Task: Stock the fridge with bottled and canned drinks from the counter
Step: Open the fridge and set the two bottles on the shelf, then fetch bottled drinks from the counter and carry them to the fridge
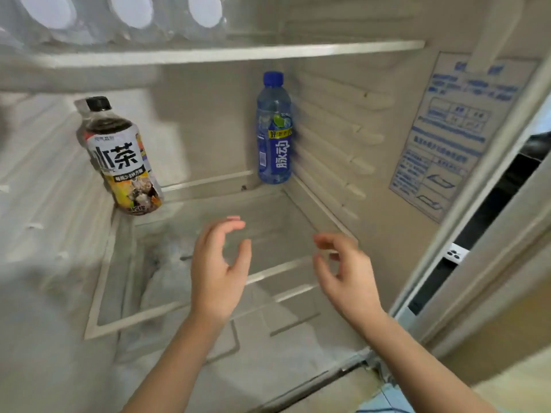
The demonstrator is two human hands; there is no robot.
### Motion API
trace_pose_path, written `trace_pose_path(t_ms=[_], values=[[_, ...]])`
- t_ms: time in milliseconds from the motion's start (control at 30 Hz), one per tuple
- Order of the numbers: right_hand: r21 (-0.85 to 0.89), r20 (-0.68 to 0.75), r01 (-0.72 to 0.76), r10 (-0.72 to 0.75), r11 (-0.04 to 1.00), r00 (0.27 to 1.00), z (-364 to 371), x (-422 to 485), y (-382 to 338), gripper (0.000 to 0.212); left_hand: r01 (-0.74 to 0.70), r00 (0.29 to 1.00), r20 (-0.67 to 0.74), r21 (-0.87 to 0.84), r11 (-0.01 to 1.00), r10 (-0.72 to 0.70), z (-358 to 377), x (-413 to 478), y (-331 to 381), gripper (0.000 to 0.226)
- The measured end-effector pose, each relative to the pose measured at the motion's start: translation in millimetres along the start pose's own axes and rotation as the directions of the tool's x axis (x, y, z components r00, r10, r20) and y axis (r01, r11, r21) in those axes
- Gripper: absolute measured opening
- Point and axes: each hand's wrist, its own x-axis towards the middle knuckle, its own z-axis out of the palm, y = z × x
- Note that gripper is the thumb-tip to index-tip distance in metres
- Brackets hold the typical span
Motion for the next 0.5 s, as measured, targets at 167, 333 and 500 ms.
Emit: trace_pose_path(t_ms=[167, 333, 500], values=[[-0.198, 0.037, 0.040, -0.034, 0.979, 0.999, -52.2, -99.1, 11.8, 0.022, -0.214, 0.940, 0.251, -0.091, 0.973, 0.230, 27.3, -75.1, 25.2, 0.017], [-0.430, 0.166, -0.140, 0.231, 0.892, 0.959, -107.6, -221.8, 51.1, 0.021, 0.018, 0.803, 0.593, -0.109, 0.994, 0.050, 69.9, -167.3, 32.8, 0.019], [-0.480, 0.030, -0.643, 0.744, 0.596, 0.667, -156.9, -375.9, 84.3, 0.025, 0.158, 0.391, 0.908, 0.098, 0.983, -0.153, 106.6, -279.9, 35.7, 0.034]])
